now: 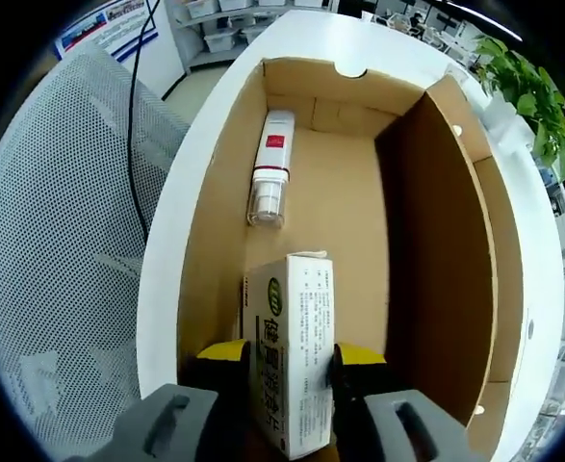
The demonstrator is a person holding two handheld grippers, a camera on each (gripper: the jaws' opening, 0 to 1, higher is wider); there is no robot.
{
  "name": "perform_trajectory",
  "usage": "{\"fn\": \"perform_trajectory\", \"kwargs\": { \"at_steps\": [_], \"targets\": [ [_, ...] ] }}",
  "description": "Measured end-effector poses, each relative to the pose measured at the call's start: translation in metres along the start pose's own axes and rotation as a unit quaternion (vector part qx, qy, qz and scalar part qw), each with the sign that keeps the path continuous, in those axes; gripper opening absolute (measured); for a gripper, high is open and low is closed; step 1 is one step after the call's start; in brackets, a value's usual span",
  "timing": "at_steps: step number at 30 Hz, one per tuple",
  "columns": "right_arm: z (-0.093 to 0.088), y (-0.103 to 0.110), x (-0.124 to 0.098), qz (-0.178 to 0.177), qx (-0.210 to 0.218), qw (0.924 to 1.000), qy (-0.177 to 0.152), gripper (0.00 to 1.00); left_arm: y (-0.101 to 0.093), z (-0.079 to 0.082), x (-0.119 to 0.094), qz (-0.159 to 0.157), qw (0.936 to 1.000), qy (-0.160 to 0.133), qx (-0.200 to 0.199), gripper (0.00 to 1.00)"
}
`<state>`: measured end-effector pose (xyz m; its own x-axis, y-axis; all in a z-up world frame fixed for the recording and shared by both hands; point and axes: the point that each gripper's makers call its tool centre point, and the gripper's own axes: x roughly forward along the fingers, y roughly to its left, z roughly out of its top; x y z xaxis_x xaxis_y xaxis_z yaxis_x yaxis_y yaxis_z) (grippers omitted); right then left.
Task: Operate the shoe box by opening the lid, removing the specified soft item, and placing it in the target area until the item is outside and the box remains undamaged.
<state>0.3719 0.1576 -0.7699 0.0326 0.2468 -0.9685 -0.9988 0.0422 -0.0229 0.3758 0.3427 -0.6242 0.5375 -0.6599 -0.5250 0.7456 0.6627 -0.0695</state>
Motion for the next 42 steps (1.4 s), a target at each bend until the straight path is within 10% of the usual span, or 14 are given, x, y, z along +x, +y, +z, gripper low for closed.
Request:
{"fn": "perform_trajectory", "kwargs": {
  "at_steps": [13,42],
  "targets": [
    [0.002,0.017,0.000,0.045,0.023,0.9986,-0.014,0.17,-0.007,0.002,0.006,-0.007,1.0000,0.001,0.004,0.60],
    [0.029,-0.006,-0.038,-0.004,0.033,0.9974,-0.065,0.17,-0.002,-0.004,0.002,-0.006,0.9999,0.003,-0.009,0.60]
  ]
}}
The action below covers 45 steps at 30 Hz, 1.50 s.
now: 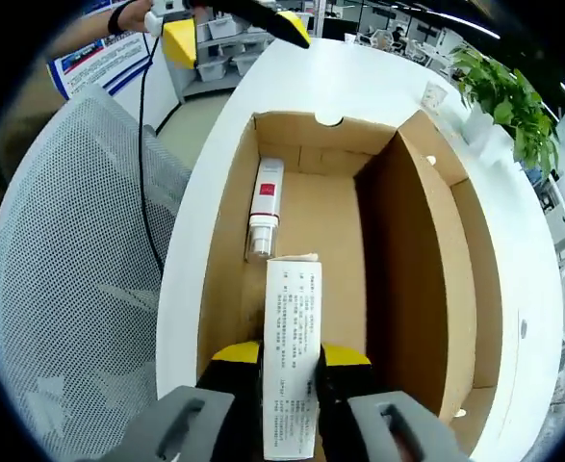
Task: Operate the shoe box by opening the lid, removing the specified soft item, and placing it in the target area until the item is outside and the box remains undamaged.
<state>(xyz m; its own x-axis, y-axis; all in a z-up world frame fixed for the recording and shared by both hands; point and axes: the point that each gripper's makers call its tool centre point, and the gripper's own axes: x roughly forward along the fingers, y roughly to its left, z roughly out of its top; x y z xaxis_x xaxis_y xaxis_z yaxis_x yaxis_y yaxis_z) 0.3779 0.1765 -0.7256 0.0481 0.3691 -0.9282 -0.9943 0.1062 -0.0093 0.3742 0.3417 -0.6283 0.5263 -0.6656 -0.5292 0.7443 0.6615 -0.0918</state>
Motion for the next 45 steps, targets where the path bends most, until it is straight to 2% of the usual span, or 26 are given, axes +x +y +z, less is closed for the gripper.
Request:
{"fn": "perform_trajectory", "kwargs": {
  "at_steps": [4,10,19,23,31,38,45],
  "targets": [
    [0.009,-0.002,-0.012,-0.010,-0.018,0.9998,-0.001,0.17,-0.002,0.001,0.000,-0.002,1.0000,-0.001,0.000,0.60],
    [0.012,-0.004,-0.032,-0.018,-0.021,0.9996,-0.006,0.17,-0.002,0.002,0.000,-0.003,1.0000,0.000,0.001,0.60],
    [-0.009,-0.016,-0.073,-0.055,0.007,0.9983,-0.016,0.17,-0.006,0.006,0.008,-0.012,0.9999,-0.003,-0.002,0.60],
    [-0.026,-0.019,-0.088,-0.069,0.023,0.9972,-0.013,0.17,-0.010,0.011,0.013,-0.018,0.9998,-0.004,0.000,0.60],
    [-0.077,-0.008,-0.106,-0.091,0.071,0.9933,-0.003,0.17,-0.026,0.020,0.029,-0.038,0.9992,-0.003,0.013,0.60],
    [-0.111,0.011,-0.103,-0.092,0.110,0.9897,-0.002,0.17,-0.043,0.022,0.041,-0.056,0.9982,0.004,0.023,0.60],
    [-0.134,0.023,-0.098,-0.089,0.132,0.9872,0.000,0.17,-0.047,0.025,0.044,-0.061,0.9976,0.010,0.031,0.60]
  ]
}}
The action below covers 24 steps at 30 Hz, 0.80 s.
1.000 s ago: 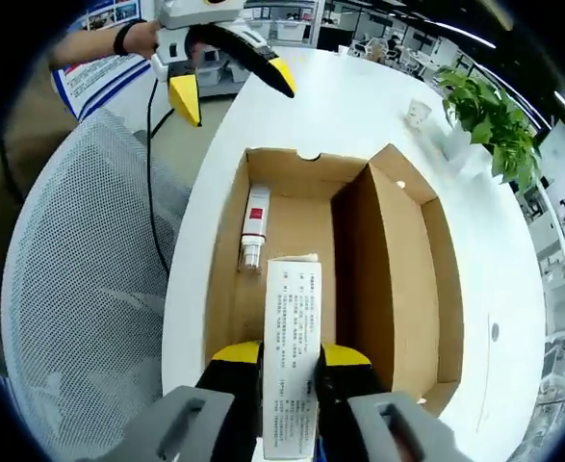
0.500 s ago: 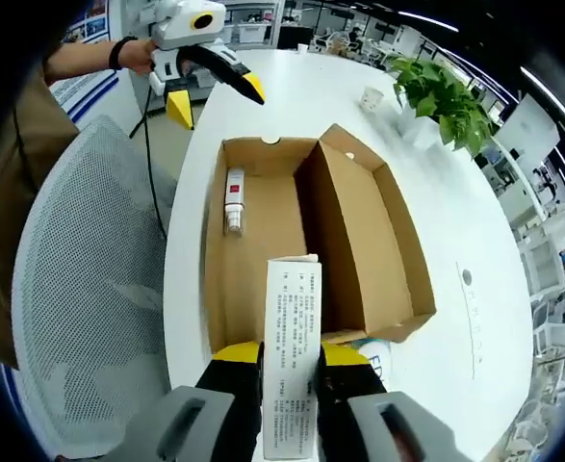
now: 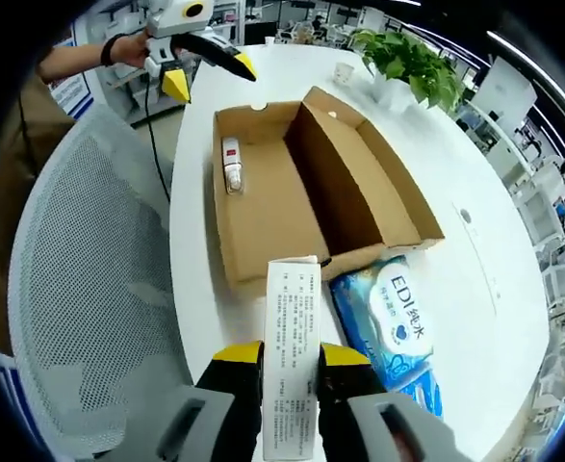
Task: Operate the shoe box by opening the lid, removing the specified soft item, and placing it in the target area until the item is outside and the box remains undamaged.
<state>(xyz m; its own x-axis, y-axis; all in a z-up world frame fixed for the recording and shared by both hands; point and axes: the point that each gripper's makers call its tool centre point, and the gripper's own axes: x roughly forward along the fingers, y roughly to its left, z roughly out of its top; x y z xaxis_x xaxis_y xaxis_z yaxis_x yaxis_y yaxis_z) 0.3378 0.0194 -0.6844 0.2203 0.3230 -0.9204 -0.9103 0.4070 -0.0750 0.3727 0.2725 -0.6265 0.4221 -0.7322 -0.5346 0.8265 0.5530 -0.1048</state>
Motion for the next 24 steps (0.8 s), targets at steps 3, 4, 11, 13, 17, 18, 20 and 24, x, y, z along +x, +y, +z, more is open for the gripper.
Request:
{"fn": "perform_trajectory", "kwargs": {
  "at_steps": [3,4,11,13,17,18,20,24],
  "targets": [
    [-0.005,-0.001,-0.001,-0.001,0.004,1.0000,0.001,0.17,0.001,0.002,0.001,0.001,1.0000,0.001,0.001,0.60],
    [-0.007,-0.003,-0.001,-0.002,0.005,1.0000,0.001,0.17,0.001,0.003,0.001,0.002,1.0000,0.000,0.000,0.60],
    [-0.020,-0.028,-0.007,-0.019,-0.011,0.9997,0.014,0.17,0.001,0.004,0.003,0.004,1.0000,0.003,-0.003,0.60],
    [-0.023,-0.035,-0.008,-0.019,-0.016,0.9995,0.018,0.17,0.001,0.002,0.003,0.006,1.0000,0.005,-0.005,0.60],
    [-0.027,-0.055,-0.014,-0.030,-0.029,0.9988,0.027,0.17,0.002,-0.003,-0.001,0.011,0.9998,0.010,-0.012,0.60],
    [-0.029,-0.061,-0.015,-0.030,-0.028,0.9987,0.029,0.17,0.003,-0.004,-0.003,0.014,0.9997,0.011,-0.014,0.60],
    [-0.031,-0.069,-0.017,-0.031,-0.029,0.9986,0.031,0.17,0.006,-0.007,-0.004,0.019,0.9996,0.013,-0.016,0.60],
    [-0.036,-0.089,-0.016,-0.040,-0.030,0.9982,0.034,0.17,0.011,-0.011,-0.008,0.028,0.9990,0.015,-0.030,0.60]
  ]
}}
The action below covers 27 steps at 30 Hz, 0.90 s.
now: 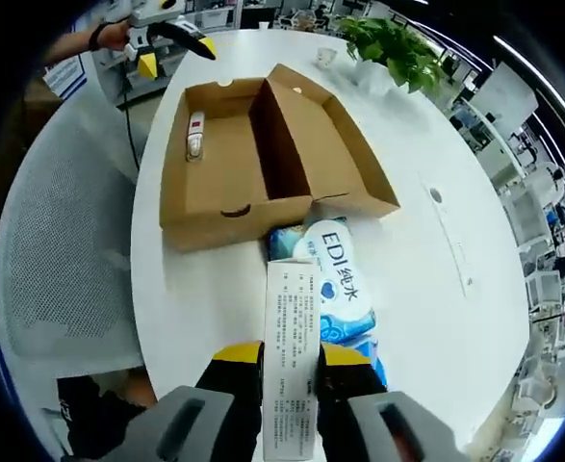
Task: Operate the shoe box by opening the lid, removing the specified soft item, and placing it in the target area until the item is outside and the box remains undamaged.
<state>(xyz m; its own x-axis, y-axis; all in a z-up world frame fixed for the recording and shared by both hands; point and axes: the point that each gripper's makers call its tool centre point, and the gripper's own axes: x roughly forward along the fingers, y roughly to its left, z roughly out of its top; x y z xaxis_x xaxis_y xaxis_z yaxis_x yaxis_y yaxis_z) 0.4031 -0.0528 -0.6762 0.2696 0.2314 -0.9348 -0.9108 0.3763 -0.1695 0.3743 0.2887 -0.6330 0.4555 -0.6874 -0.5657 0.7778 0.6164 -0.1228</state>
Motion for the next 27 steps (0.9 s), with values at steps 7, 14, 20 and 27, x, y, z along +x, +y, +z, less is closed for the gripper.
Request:
{"fn": "perform_trajectory", "kwargs": {
  "at_steps": [7,14,20,27],
  "targets": [
    [-0.006,-0.026,0.007,-0.001,-0.005,1.0000,0.001,0.17,0.001,-0.008,-0.004,0.014,0.9998,0.007,-0.012,0.60],
    [-0.016,-0.049,0.014,0.003,-0.020,0.9998,0.010,0.17,0.006,-0.009,-0.010,0.038,0.9988,0.007,-0.030,0.60],
    [-0.023,-0.068,0.019,0.000,-0.023,0.9996,0.017,0.17,0.007,-0.013,-0.009,0.047,0.9981,0.011,-0.039,0.60],
    [-0.035,-0.086,0.025,-0.008,-0.026,0.9990,0.035,0.17,0.010,-0.013,-0.008,0.054,0.9974,0.013,-0.045,0.60]
  ]
}}
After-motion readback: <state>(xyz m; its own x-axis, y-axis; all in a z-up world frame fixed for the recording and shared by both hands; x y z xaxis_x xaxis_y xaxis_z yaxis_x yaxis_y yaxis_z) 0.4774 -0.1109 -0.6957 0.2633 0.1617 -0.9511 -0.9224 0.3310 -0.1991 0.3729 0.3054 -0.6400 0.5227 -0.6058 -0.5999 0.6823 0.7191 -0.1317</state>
